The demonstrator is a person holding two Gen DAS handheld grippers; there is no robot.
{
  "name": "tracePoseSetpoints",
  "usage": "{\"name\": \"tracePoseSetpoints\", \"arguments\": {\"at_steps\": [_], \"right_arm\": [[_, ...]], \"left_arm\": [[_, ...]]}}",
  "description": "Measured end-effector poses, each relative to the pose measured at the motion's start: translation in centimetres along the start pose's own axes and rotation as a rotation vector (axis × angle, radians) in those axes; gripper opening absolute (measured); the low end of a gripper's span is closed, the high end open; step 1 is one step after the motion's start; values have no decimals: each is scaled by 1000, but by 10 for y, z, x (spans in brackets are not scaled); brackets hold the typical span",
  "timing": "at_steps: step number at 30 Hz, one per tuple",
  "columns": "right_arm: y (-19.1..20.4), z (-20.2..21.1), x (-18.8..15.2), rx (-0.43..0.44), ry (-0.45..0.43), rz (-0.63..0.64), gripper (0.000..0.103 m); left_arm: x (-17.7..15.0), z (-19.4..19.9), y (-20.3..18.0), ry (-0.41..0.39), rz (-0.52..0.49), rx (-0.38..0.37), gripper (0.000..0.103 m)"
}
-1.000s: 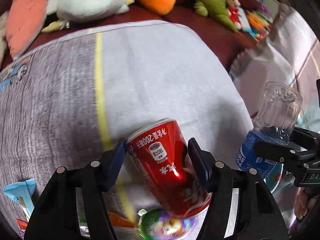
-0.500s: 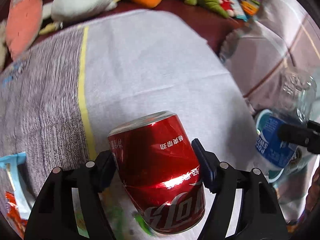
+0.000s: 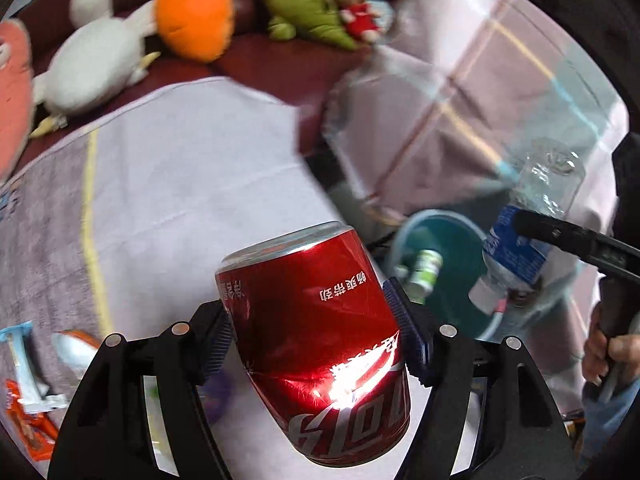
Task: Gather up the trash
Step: 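Carry the can and water bottle over the teal bin and open both tools to drop them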
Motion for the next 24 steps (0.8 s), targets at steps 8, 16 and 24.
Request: {"name": "tracePoseSetpoints", "arguments": {"at_steps": [8, 16, 24], "right_arm": [[-84, 18, -3, -163, -69, -71, 66], [-114, -12, -18, -195, -13, -74, 67], [-119, -5, -18, -160, -23, -75, 69]], "left_arm": [[7, -36, -72, 38, -65, -81, 71], [7, -68, -120, 95, -116, -114, 71], [9, -81, -141, 119, -145, -125, 71]]}}
Point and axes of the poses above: each gripper's, at about its wrist camera, not at the fingertips, and z roughly against the way its jaws point, y to its left, x to its top, the point moved 5 cm from there along -z, roughly the way its jaws point, and after that the axes turned 12 degrees about -z, right-handed, at the moved point
